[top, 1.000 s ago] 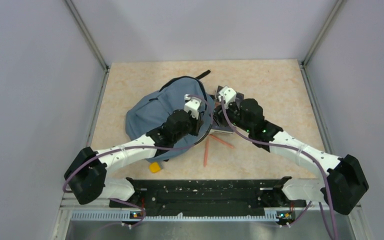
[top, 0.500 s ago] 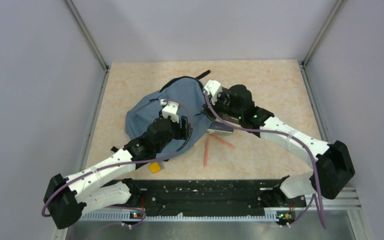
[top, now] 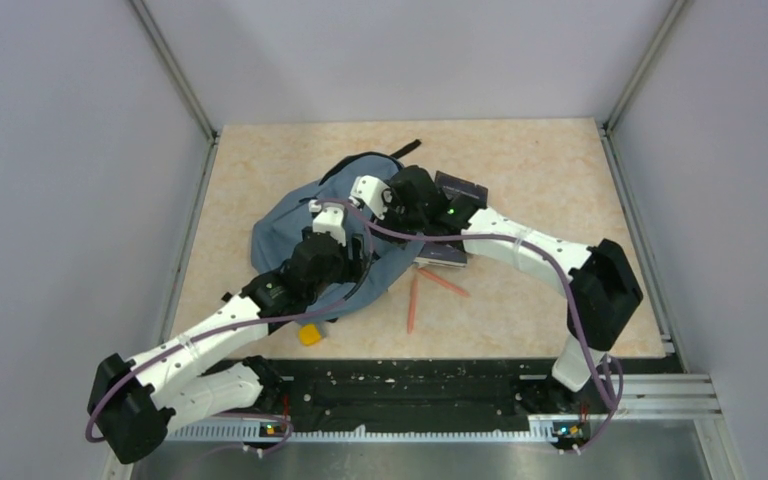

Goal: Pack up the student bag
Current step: Unzip the student bag at the center of the board.

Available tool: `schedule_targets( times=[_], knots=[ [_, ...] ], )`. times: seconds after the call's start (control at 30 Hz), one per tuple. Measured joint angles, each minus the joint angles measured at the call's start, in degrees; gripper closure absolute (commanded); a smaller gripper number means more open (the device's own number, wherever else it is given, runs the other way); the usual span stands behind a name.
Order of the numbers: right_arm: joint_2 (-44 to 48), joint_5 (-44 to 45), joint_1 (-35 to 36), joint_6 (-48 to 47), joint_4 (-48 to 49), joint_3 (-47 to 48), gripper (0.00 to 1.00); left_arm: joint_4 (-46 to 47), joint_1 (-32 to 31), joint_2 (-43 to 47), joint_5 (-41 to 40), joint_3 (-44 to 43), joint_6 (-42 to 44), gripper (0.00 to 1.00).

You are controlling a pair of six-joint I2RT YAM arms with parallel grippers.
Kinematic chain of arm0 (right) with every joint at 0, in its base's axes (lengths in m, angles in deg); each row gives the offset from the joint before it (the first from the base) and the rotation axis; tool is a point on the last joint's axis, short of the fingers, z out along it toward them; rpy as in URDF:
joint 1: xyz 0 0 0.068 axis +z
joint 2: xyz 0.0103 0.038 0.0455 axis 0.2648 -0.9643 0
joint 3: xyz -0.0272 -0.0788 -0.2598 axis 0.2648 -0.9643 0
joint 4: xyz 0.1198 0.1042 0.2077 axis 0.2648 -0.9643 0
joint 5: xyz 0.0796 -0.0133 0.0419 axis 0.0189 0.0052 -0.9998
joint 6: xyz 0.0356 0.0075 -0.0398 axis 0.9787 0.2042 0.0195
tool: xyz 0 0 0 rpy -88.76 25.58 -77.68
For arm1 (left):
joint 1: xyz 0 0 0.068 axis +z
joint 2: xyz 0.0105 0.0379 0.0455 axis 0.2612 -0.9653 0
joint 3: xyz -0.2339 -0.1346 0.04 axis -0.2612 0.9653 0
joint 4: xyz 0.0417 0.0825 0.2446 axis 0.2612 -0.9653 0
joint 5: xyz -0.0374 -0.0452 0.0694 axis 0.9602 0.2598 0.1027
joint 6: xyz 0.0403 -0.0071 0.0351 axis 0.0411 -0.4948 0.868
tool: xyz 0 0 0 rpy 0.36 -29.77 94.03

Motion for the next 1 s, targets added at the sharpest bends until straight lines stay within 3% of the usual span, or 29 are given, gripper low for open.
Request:
schedule_targets(
  times=[0.23, 0.33, 0.4, 0.47, 0.5, 0.53, 0.8, 1.0],
  knots=[
    [-3.1, 4.6, 0.2, -0.6, -5.2, 2.9, 0.39, -1.7, 2.1, 1.7, 0.9, 0.0, -0.9, 0.23],
    [-3.6, 5.9, 0.2, -0.7, -6.3, 3.1, 0.47, -1.8, 2.8, 2.4, 1.4, 0.0, -1.1, 0.23],
    [-3.8, 6.7, 0.2, -0.7, -6.6, 3.1, 0.61, -1.8, 3.1, 2.7, 1.4, 0.0, -1.3, 0.21],
    [-4.1, 7.7, 0.2, -0.5, -6.9, 3.1, 0.88, -1.8, 3.4, 2.8, 1.5, 0.0, -1.5, 0.2],
    [-4.1, 8.0, 0.2, -0.8, -7.1, 3.1, 0.97, -1.8, 3.6, 2.8, 1.5, 0.0, -1.6, 0.2],
    [-4.1, 8.5, 0.2, -0.7, -7.2, 3.1, 1.0, -1.8, 3.7, 2.9, 1.5, 0.0, -1.7, 0.2],
    [-2.9, 12.0, 0.3, 1.0, -3.3, 0.5, 1.0, 0.0, 4.2, 3.2, 5.2, 1.0, -1.1, 0.19],
    [5.5, 13.2, 0.3, 5.8, 4.7, -7.9, 1.0, 5.0, 4.2, 3.3, 13.9, 2.7, 2.6, 0.19]
  ],
)
